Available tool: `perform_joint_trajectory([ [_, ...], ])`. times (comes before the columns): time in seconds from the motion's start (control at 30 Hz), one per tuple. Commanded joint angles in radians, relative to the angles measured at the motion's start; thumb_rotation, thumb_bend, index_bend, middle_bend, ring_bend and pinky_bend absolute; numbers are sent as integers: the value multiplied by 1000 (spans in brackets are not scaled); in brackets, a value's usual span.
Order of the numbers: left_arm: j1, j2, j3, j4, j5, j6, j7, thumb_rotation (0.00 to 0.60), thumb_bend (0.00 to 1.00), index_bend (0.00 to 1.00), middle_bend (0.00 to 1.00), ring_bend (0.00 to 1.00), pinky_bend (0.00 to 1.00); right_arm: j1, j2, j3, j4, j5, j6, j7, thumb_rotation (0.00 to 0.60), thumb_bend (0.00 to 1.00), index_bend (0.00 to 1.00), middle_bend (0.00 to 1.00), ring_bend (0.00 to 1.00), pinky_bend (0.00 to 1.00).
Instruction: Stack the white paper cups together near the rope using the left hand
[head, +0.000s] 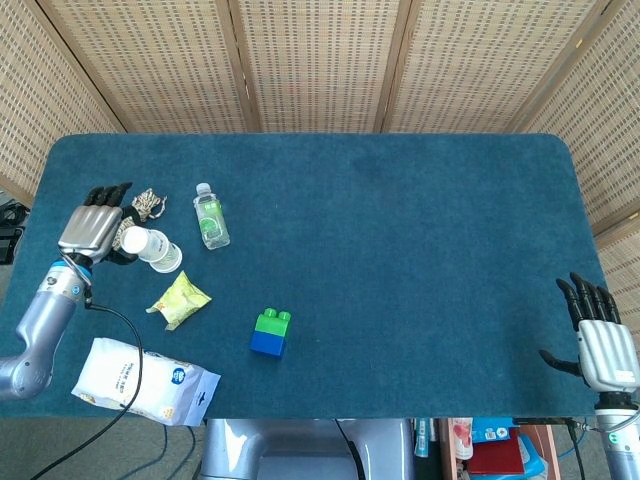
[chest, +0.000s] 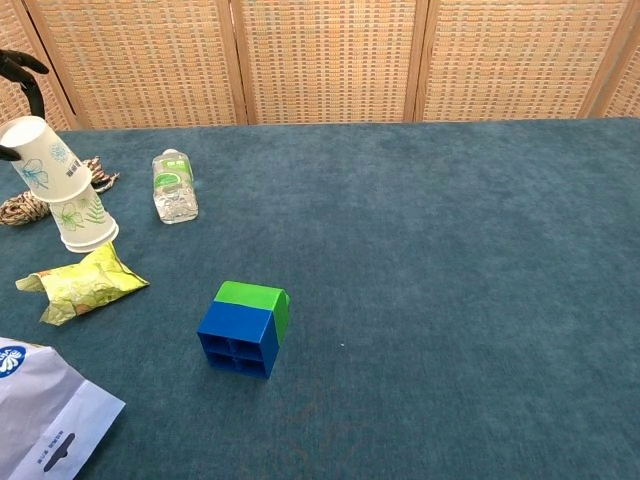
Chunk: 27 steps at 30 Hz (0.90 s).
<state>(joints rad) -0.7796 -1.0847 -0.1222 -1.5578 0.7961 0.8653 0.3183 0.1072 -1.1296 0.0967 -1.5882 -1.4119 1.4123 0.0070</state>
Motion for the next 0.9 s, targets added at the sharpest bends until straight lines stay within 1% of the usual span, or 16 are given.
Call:
perform_joint_trajectory([
  [0.03, 5, -1, -2, 5, 9, 5, -4, 600, 220, 446, 0, 0, 0, 1, 0, -1, 0, -1, -1, -1, 600, 0, 0, 0, 0, 0],
  [0.1, 9, -6, -4, 13, 10, 9, -8, 600, 220, 446, 0, 0, 0, 1, -1, -1, -1, -2, 0, -1, 600, 0, 0, 0, 0, 0],
  [0.27, -2, -32, 4, 52, -22, -27, 8, 600, 220, 430, 0, 0, 0, -1, -1, 0, -2, -4, 6, -2, 600, 0, 0, 0, 0, 0],
  [0.37, -13, -44, 12, 68, -57, -46, 33, 600, 220, 319, 0, 0, 0, -3, 0, 2, -3, -6, 13, 3, 600, 0, 0, 0, 0, 0],
  [0.43, -18, -53, 14, 78, -81, -39, 54, 600, 220, 185, 0, 0, 0, -3, 1, 2, -1, -4, 12, 5, 600, 0, 0, 0, 0, 0],
  [0.53, -17, -63, 5, 81, -100, -13, 59, 600, 220, 36, 0, 0, 0, -3, 1, 2, 1, -3, 9, 7, 600, 0, 0, 0, 0, 0],
  [0.63, -6, -59, -7, 70, -92, 9, 41, 600, 220, 0, 0, 0, 0, -2, 1, 2, 2, -4, 7, 8, 600, 0, 0, 0, 0, 0],
  [0.73, 31, -38, -22, 14, -33, 65, -16, 600, 220, 0, 0, 0, 0, -2, 1, 1, 1, -3, 6, 9, 600, 0, 0, 0, 0, 0],
  [0.8, 80, -33, -24, -35, 49, 145, -71, 600, 220, 0, 0, 0, 0, -2, 2, 2, 2, -2, 6, 9, 600, 0, 0, 0, 0, 0],
  [0.87, 136, -38, -10, -74, 138, 238, -119, 600, 220, 0, 0, 0, 0, -1, 2, 2, 2, -2, 5, 10, 600, 0, 0, 0, 0, 0],
  [0.9, 175, -45, 10, -95, 204, 294, -146, 600, 220, 0, 0, 0, 0, -1, 2, 2, 2, -2, 5, 9, 600, 0, 0, 0, 0, 0],
])
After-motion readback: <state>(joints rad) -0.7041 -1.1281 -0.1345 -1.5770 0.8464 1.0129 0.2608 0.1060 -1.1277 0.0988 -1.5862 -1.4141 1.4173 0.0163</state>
